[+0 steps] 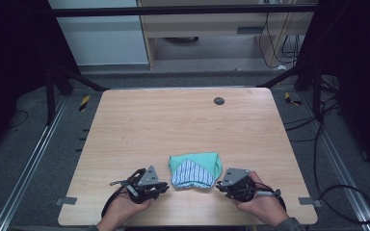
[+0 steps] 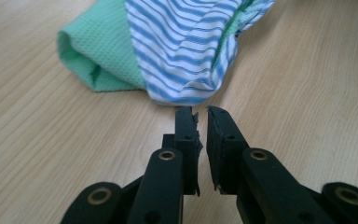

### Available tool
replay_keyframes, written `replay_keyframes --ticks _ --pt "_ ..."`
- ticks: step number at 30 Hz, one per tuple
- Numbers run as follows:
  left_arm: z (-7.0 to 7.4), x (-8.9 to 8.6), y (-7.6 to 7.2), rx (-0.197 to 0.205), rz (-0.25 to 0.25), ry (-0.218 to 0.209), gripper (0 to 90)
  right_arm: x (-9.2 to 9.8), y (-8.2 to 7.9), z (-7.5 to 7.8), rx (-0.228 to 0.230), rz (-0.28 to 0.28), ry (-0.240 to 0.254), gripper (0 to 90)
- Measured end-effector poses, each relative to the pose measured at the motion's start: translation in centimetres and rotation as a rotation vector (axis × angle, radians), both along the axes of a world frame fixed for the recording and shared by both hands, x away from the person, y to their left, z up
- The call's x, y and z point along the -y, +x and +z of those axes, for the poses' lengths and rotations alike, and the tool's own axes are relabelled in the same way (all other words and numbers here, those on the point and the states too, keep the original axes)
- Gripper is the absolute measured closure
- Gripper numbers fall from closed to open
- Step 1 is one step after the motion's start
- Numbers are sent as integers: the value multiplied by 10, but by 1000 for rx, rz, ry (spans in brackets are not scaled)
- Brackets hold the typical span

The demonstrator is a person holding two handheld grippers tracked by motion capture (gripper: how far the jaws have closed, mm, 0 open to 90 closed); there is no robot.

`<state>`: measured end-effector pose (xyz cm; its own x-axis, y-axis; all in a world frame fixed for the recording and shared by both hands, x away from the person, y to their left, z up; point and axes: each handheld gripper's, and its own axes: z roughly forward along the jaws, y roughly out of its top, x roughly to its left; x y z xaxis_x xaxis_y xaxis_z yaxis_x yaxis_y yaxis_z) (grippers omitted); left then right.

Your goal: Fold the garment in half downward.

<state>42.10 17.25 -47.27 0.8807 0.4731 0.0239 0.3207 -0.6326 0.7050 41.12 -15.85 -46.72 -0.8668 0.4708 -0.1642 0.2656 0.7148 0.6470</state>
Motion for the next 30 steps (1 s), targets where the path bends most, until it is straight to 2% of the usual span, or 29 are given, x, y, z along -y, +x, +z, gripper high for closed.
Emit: replay_keyframes --ticks 7,13,17,20,22,23,26,30 --pt "7 -15 6 15 47 -18 820 18 2 -1 -8 -46 5 830" --pt "8 -31 13 25 89 6 804 31 5 0 -6 -80 1 789" --pt "9 -44 18 36 145 10 727 41 8 0 -5 -125 -1 732" --pt "9 -53 23 52 194 29 624 49 10 0 -8 -162 6 653" --pt "8 -57 27 47 221 43 551 53 12 1 -3 -210 27 553" --pt "8 -59 29 44 237 46 506 56 14 1 2 -228 36 546" --pt "8 -65 36 44 270 50 438 60 20 0 10 -279 50 451" --pt "5 -71 47 10 284 69 352 63 31 -1 -10 -357 76 354"
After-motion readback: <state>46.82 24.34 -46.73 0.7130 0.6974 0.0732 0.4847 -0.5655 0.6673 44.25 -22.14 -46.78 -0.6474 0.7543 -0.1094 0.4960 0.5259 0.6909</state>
